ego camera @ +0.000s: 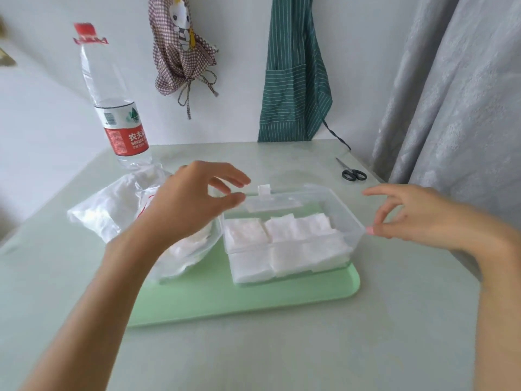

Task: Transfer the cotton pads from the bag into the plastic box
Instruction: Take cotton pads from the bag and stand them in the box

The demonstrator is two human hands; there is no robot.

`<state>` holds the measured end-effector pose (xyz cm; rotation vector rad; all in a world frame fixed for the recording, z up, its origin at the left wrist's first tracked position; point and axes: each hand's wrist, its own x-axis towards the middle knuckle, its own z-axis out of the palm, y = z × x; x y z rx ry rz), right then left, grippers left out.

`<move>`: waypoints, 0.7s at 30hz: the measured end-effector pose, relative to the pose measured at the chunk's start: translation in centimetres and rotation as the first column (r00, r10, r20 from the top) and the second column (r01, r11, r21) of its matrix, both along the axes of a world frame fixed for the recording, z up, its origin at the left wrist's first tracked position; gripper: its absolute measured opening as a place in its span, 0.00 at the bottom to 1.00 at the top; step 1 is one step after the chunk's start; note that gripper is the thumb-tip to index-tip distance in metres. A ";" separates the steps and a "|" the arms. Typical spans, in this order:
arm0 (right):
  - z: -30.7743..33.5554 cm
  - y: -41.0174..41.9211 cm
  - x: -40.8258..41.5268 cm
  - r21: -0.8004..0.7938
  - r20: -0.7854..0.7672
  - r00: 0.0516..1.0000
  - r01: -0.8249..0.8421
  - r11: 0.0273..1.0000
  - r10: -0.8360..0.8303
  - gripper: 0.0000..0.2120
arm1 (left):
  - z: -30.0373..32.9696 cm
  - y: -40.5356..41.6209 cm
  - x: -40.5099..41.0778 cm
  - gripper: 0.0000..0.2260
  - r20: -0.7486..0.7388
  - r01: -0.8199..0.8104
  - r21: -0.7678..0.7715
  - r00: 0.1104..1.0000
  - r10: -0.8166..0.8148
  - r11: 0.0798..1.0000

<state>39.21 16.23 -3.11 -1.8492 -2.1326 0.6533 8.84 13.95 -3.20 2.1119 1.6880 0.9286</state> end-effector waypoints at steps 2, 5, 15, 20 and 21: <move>0.6 -0.9 -3.1 0.098 -0.020 0.997 -0.073 0.993 0.075 0.23 | -0.9 -1.6 -2.8 0.15 0.054 -0.278 0.099 0.960 0.273 0.956; -0.1 -1.4 -8.6 0.209 -0.113 0.976 -0.159 0.965 0.185 0.16 | -2.0 -1.8 -5.5 0.30 0.024 -0.508 0.005 0.861 0.507 0.862; -3.1 0.8 -22.4 0.308 0.349 0.791 -0.604 0.735 0.503 0.15 | -4.3 -0.2 -8.2 0.17 -0.273 -0.579 -0.150 0.803 0.529 0.801; -3.4 1.1 -24.5 0.300 0.589 0.659 -0.716 0.630 0.468 0.12 | -5.0 0.2 -8.9 0.10 -0.204 -0.598 -0.079 0.793 0.574 0.797; -3.5 1.1 -24.6 0.321 0.576 0.668 -0.714 0.622 0.471 0.11 | -5.0 0.2 -8.9 0.09 -0.199 -0.602 -0.066 0.789 0.581 0.795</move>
